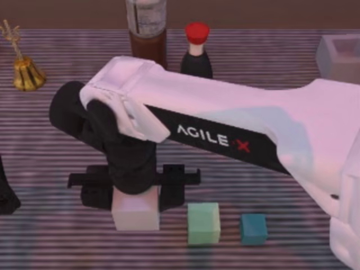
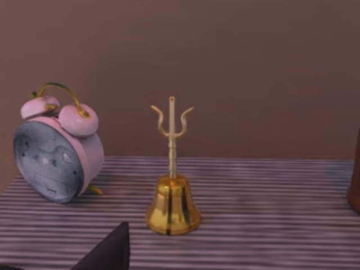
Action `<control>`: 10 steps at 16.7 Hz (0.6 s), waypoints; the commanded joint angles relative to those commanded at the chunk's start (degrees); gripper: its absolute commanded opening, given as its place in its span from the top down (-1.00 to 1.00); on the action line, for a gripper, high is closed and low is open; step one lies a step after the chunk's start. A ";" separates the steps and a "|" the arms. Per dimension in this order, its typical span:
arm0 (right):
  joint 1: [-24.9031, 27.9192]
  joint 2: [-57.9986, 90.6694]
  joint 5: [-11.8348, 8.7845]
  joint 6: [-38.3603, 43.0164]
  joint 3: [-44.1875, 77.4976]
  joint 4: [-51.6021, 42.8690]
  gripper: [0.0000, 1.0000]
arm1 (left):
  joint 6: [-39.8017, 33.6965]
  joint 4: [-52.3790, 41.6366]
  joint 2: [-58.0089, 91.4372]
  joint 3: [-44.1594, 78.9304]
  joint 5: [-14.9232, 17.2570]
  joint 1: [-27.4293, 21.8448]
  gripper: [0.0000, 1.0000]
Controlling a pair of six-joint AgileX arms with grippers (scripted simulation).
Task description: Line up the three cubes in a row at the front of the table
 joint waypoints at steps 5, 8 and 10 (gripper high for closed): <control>-0.18 0.08 -0.08 0.00 -0.33 0.28 1.00 | 0.00 0.00 0.00 0.00 0.00 0.00 -1.00; -0.21 0.86 0.00 0.12 -3.61 4.37 1.00 | 0.00 0.00 0.00 0.00 0.00 0.00 -1.00; -0.11 1.81 -0.03 0.19 -6.89 9.06 1.00 | 0.00 0.00 0.00 0.00 0.00 0.00 -1.00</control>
